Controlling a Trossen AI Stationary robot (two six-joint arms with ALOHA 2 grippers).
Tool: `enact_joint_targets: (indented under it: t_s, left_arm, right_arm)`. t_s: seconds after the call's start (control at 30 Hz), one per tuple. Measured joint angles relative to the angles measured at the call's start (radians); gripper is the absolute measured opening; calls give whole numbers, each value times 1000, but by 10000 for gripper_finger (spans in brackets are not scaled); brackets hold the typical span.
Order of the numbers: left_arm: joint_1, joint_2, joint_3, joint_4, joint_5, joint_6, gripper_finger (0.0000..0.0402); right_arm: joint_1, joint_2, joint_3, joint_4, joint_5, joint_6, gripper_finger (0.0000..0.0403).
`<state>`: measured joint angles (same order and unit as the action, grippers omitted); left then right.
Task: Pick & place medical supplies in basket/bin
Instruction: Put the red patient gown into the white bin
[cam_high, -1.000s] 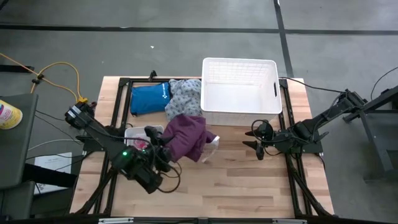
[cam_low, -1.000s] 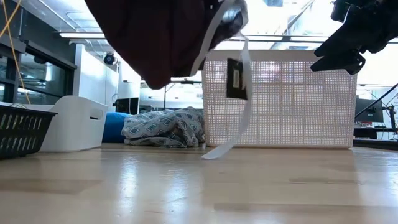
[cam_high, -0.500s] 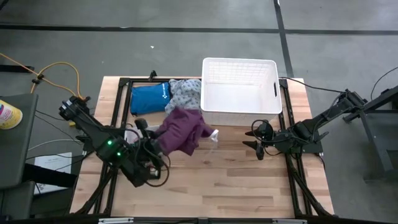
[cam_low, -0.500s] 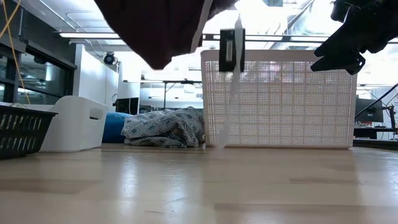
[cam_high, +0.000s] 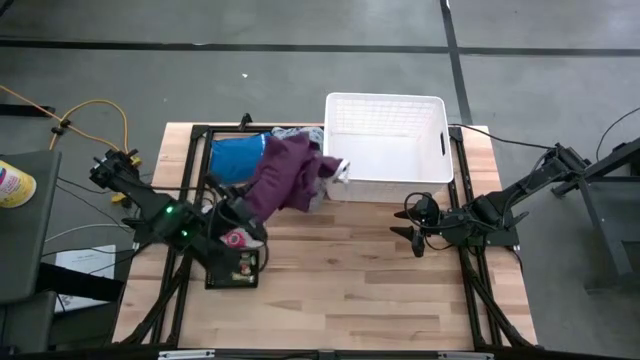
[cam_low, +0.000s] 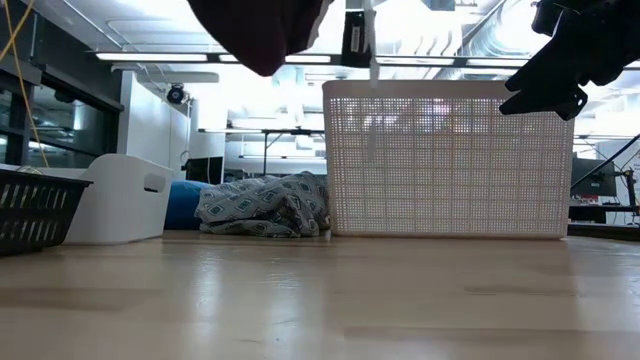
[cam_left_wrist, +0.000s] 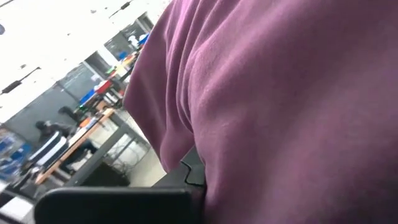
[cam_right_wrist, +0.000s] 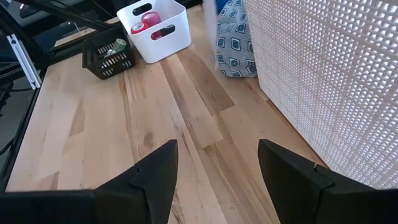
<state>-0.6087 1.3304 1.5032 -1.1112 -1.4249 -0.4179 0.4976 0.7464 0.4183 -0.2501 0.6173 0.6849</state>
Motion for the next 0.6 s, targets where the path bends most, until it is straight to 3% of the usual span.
enact_joint_targets:
  t_s: [0.17,0.37,0.5,0.6]
  left_arm:
    - [68,0,0,209,-1,232,34]
    - [148,0,0,572,35,625,34]
    - [247,8,0,751,188,850,34]
    - [326,15,0,814,318,931,34]
  right_arm:
    - [0,0,0,0,0,0,210]
    - [0,0,0,0,0,0,210]
    - [0,0,0,0,0,0,210]
    - [0,0,0,0,0,0,210]
